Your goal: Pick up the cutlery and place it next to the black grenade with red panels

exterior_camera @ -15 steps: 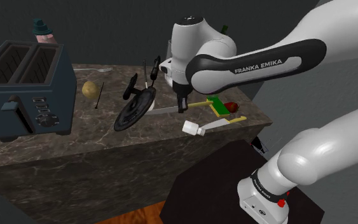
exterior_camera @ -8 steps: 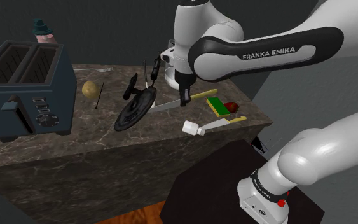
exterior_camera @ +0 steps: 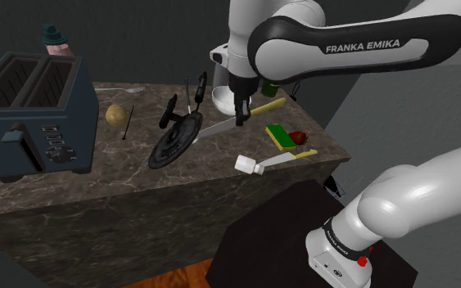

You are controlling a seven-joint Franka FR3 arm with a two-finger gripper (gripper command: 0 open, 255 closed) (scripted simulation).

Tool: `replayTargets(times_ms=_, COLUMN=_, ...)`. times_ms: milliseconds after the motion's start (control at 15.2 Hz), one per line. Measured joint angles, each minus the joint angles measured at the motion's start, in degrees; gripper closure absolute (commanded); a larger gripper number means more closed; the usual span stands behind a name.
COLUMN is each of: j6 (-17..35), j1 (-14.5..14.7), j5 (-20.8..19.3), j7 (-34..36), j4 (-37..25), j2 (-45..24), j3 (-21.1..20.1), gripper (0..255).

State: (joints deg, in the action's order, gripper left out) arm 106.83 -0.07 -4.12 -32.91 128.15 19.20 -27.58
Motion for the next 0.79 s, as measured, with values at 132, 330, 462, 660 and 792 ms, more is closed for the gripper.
replayTargets(times_ms=132, j6=-1.67, j1=0.05, j5=0.17, j7=-0.29, j4=-1.34, j2=0.39, j3=0.12, gripper=255)
replayTargets(times_ms=330, j6=-3.88, j1=-0.05, j5=0.17, j7=-0.84, j4=-3.42, j2=0.56, j3=0.39, gripper=255)
replayTargets(times_ms=462, j6=-5.46, j1=-0.09, j5=0.18, j7=-1.02, j4=-5.01, j2=0.57, j3=0.45, gripper=255)
replayTargets(times_ms=660, j6=-7.46, j1=-0.16, j5=0.2, j7=-1.46, j4=-6.88, j2=0.76, j3=0.66, gripper=255)
replayTargets(times_ms=792, j6=-8.46, j1=-0.43, j5=0.04, j7=-2.34, j4=-7.8, j2=0.98, j3=1.25, gripper=255)
